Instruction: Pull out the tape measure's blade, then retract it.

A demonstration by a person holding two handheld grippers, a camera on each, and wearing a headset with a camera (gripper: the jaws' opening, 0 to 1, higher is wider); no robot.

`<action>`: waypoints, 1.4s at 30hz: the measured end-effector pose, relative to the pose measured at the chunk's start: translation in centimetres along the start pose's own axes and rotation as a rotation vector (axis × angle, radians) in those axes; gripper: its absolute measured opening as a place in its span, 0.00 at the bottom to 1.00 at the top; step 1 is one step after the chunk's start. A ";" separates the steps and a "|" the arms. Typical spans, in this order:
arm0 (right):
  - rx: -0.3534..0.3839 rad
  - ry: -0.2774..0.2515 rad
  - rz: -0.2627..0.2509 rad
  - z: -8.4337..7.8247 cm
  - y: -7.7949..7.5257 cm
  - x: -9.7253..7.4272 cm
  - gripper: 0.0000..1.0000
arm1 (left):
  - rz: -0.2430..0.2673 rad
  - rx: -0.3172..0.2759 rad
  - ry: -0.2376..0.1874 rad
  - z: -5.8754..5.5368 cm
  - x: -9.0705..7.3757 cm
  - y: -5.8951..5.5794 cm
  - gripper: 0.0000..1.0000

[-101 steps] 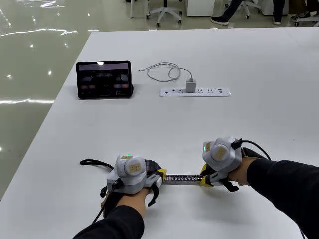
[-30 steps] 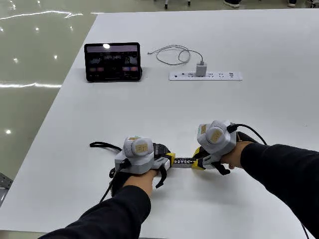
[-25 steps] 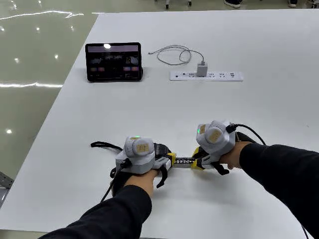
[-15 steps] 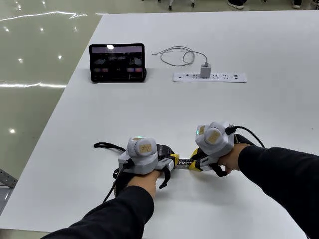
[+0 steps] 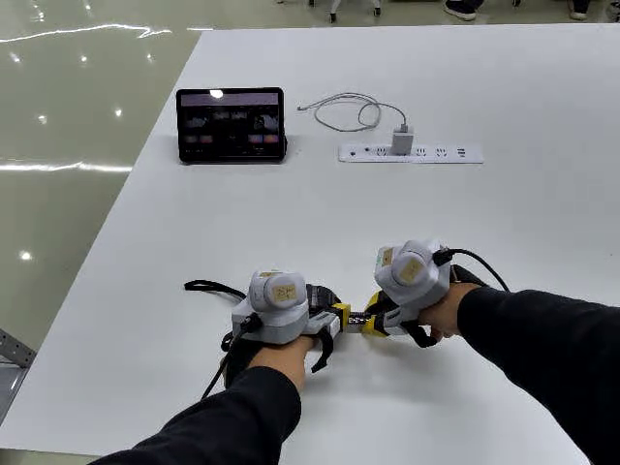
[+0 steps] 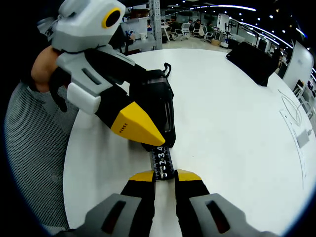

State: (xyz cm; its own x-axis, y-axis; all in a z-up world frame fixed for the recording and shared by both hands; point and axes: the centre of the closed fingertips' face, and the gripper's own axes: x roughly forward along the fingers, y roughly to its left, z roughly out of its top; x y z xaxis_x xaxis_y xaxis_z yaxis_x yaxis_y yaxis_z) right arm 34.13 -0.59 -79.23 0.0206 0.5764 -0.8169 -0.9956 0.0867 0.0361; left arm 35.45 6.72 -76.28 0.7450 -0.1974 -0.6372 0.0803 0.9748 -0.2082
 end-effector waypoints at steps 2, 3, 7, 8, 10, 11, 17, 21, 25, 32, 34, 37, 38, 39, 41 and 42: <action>0.001 -0.001 0.000 0.1 0.0 0.1 0.10 | 0.000 -0.001 0.001 0.0 0.0 0.0 0.59; 0.008 -0.003 -0.001 0.3 0.0 0.2 0.10 | -0.001 -0.003 0.000 0.0 0.0 0.0 0.59; 0.000 -0.007 0.001 0.6 0.1 0.4 0.10 | -0.003 -0.005 0.000 0.0 0.0 0.0 0.59; -0.002 -0.008 0.002 0.8 0.1 0.5 0.10 | -0.004 -0.004 -0.001 0.0 0.0 0.0 0.59; -0.002 -0.009 0.003 0.9 0.2 0.6 0.10 | -0.007 -0.004 0.000 0.0 0.0 0.0 0.59; -0.004 -0.010 0.003 1.0 0.2 0.8 0.10 | -0.009 -0.004 0.001 0.0 0.0 0.0 0.59; -0.011 -0.014 0.005 1.5 0.4 1.2 0.10 | -0.011 -0.003 0.002 0.0 0.0 0.0 0.59; -0.010 -0.014 0.008 1.6 0.5 1.3 0.10 | -0.013 -0.003 0.003 0.0 0.0 0.0 0.59; -0.011 -0.012 0.007 1.7 0.5 1.4 0.10 | -0.012 -0.005 0.002 0.0 0.0 0.0 0.59; -0.030 0.004 0.005 2.0 0.5 1.8 0.10 | -0.011 -0.006 0.000 0.0 0.1 0.0 0.59; -0.028 0.004 0.006 1.9 0.5 1.8 0.10 | -0.010 -0.007 -0.001 0.0 0.1 0.0 0.59; -0.025 -0.004 0.007 1.9 0.5 1.8 0.10 | -0.012 -0.006 0.000 0.1 0.1 0.0 0.59; -0.024 -0.004 0.008 1.9 0.5 1.8 0.10 | -0.010 -0.006 -0.001 0.1 0.1 0.0 0.59; -0.028 -0.003 0.008 1.9 0.6 1.8 0.11 | -0.009 -0.006 -0.002 0.1 0.0 0.0 0.59; -0.025 -0.002 0.009 1.9 0.5 1.8 0.11 | -0.010 -0.006 -0.002 0.1 0.0 0.0 0.59; -0.026 -0.003 0.009 1.9 0.6 1.8 0.11 | -0.010 -0.006 -0.002 0.1 0.0 0.0 0.59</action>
State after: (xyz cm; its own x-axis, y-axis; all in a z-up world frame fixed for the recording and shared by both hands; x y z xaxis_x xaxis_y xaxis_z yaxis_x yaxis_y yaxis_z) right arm 33.79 2.05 -79.60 0.0118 0.5798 -0.8147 -0.9978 0.0606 0.0286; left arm 35.50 6.74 -76.26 0.7453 -0.2073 -0.6337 0.0839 0.9720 -0.2193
